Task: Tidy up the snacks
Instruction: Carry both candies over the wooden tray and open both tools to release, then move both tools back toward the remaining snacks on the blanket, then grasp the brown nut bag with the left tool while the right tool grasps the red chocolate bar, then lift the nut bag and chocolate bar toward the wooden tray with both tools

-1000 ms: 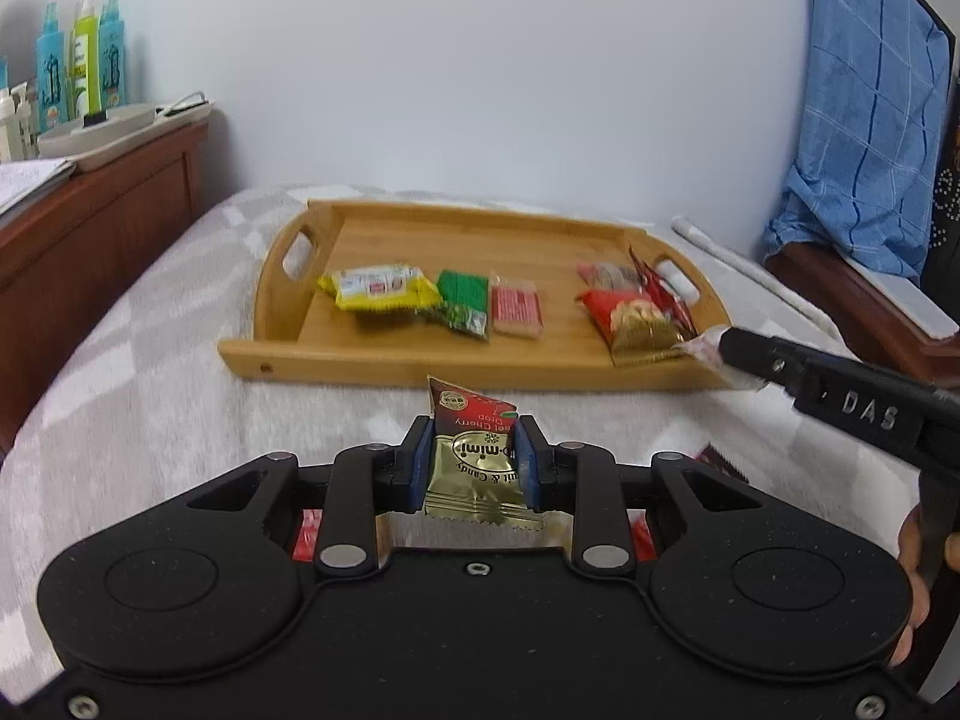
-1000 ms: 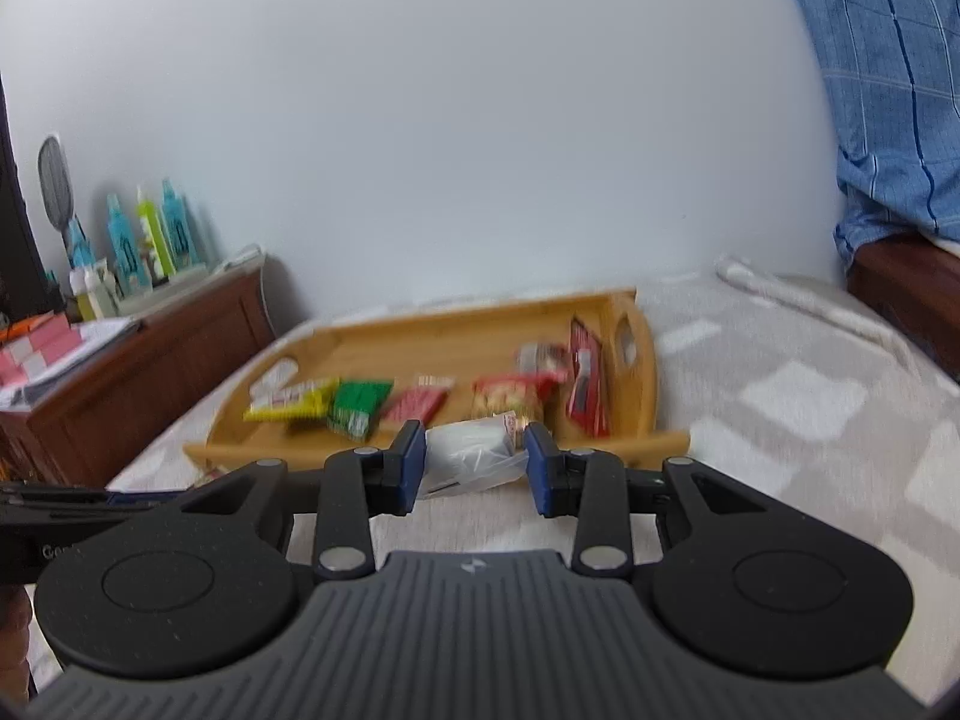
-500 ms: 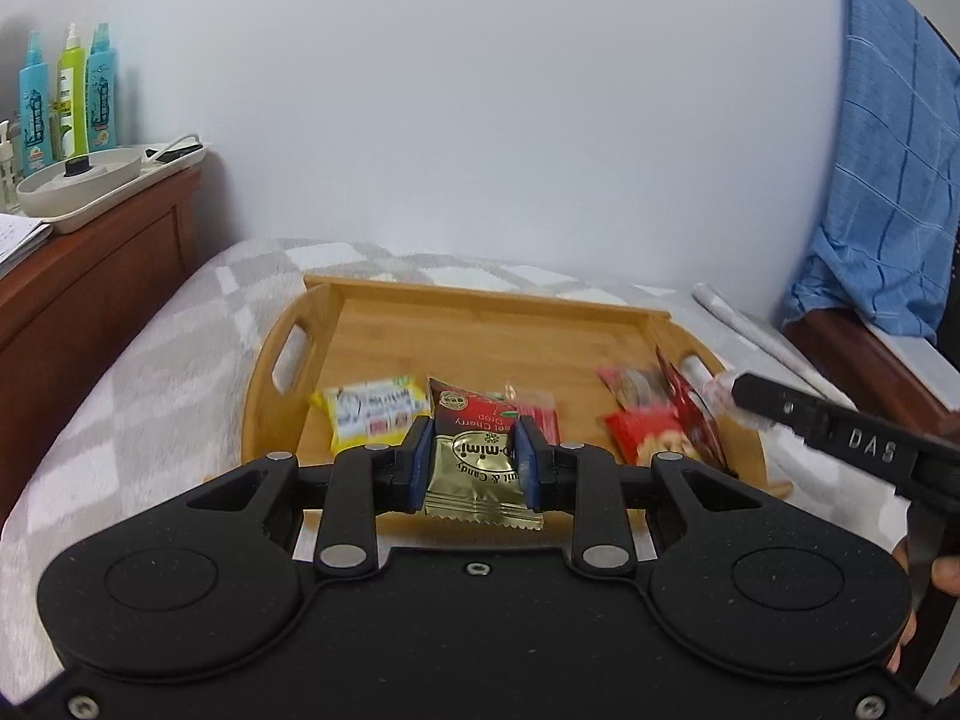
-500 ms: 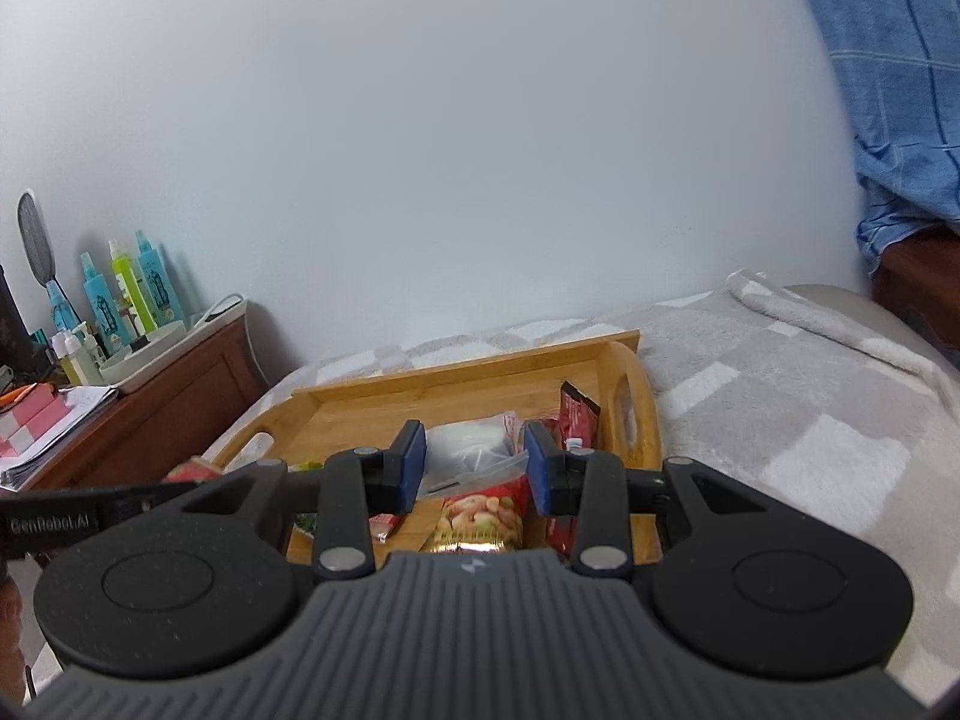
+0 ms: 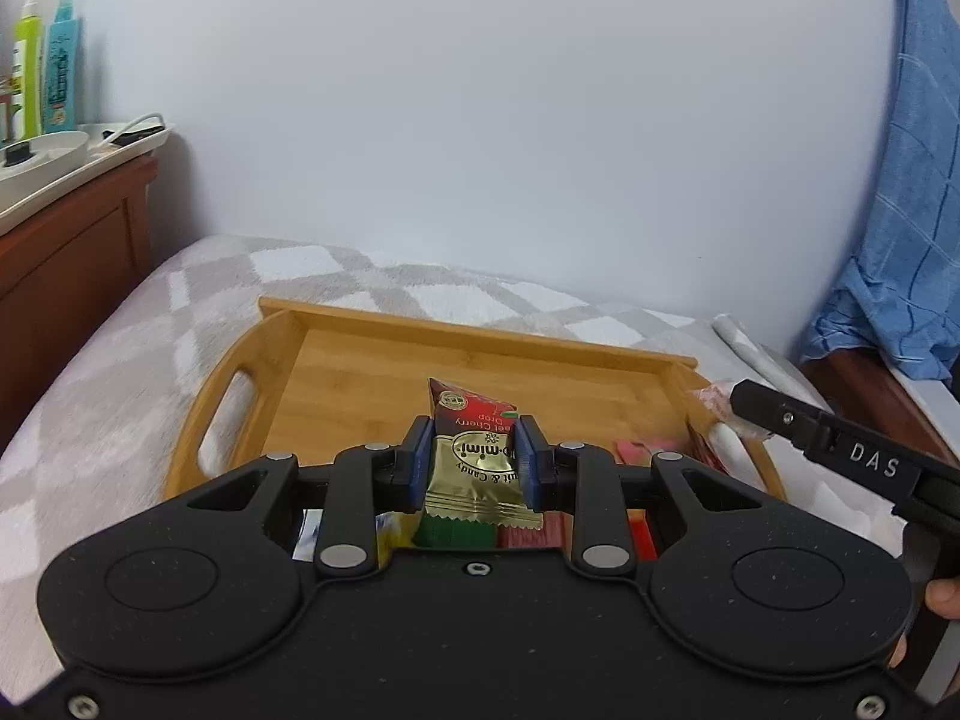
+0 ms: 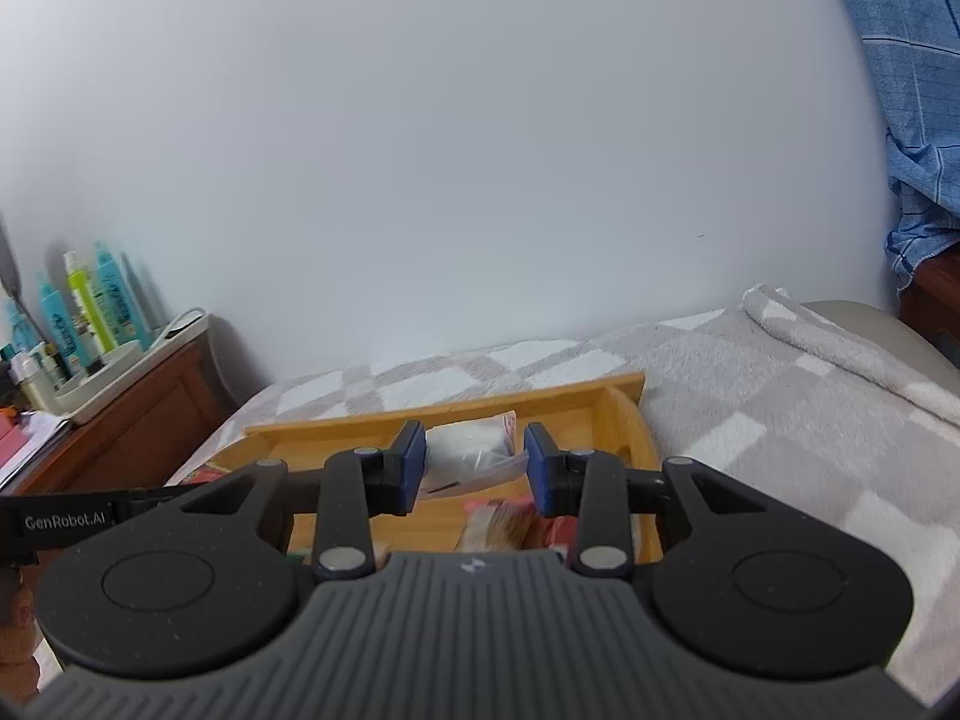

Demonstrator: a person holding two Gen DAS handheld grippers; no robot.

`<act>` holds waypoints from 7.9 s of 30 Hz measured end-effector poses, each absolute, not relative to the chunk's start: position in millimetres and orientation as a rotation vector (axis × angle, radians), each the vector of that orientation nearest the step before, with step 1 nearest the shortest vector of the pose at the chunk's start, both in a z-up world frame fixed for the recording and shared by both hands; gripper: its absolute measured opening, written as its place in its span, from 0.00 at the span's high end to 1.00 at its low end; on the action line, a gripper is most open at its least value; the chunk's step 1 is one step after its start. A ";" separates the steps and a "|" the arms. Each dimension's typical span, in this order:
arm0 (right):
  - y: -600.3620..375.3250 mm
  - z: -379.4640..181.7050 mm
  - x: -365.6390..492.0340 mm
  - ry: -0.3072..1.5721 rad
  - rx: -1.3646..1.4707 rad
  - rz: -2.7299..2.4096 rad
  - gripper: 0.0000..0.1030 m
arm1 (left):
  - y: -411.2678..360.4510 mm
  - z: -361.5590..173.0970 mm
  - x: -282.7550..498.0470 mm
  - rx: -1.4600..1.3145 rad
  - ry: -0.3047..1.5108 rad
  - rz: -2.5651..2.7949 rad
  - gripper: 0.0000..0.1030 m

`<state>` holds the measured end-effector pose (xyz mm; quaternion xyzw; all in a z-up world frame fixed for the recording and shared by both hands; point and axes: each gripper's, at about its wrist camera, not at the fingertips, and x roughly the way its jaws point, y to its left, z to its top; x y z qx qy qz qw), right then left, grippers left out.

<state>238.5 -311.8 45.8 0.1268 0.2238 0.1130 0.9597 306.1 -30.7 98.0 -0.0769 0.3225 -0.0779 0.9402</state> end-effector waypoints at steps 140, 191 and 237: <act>-270.2 19.1 75.7 0.610 -0.009 0.266 0.00 | -21.6 40.9 85.3 -0.024 0.724 -0.057 0.05; -250.4 -6.3 84.3 0.702 -0.053 0.309 0.03 | -14.6 24.5 76.1 -0.056 0.756 -0.064 0.28; -264.0 9.4 76.3 0.571 0.011 0.208 0.30 | -35.4 35.5 55.0 0.061 0.695 -0.119 0.21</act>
